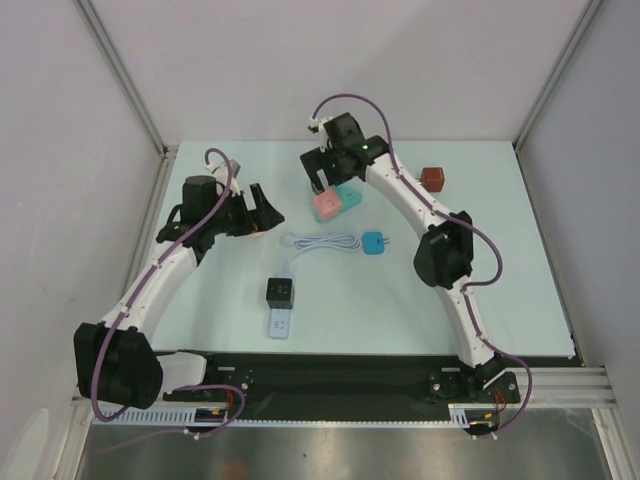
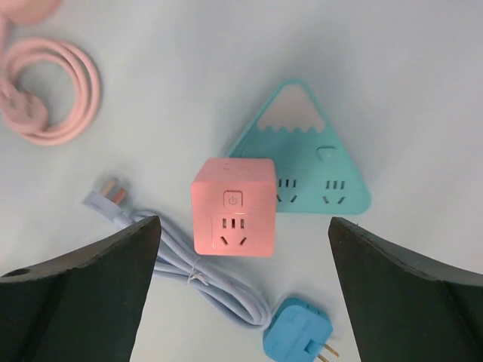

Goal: Insert the plug

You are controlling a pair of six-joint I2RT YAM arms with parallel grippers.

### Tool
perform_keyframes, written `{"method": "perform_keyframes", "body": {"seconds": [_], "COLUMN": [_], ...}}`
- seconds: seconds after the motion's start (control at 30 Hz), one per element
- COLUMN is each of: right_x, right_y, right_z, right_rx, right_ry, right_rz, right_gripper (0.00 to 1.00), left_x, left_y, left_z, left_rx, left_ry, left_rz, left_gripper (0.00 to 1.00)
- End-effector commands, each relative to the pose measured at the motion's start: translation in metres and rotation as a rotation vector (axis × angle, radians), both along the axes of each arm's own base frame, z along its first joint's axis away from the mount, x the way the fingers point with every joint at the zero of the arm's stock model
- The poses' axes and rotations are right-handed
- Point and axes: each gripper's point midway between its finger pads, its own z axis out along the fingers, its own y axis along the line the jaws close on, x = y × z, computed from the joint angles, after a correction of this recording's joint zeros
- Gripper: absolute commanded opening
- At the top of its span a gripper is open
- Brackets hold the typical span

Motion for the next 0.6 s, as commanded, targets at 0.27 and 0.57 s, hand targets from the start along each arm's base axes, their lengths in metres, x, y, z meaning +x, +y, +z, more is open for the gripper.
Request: {"method": "perform_keyframes", "body": {"seconds": [0.27,0.57], "right_x": [0.039,0.069], "right_y": [-0.139,-0.252], "right_z": [0.074,0.021], "right_rx": [-0.109,-0.203], "right_ry": [-0.221,-0.074], "right_rz": [-0.353,-0.541], "right_gripper": [1.00,0.92], "left_x": [-0.003,-0.005], "left_y": [-0.003,-0.010], "left_z": [0.013,0.018], "left_rx": [-0.058,-0.096], "left_ry": [-0.044,-0.059], "left_rz": [-0.040,-0.072], "left_gripper": [1.00,0.96]}}
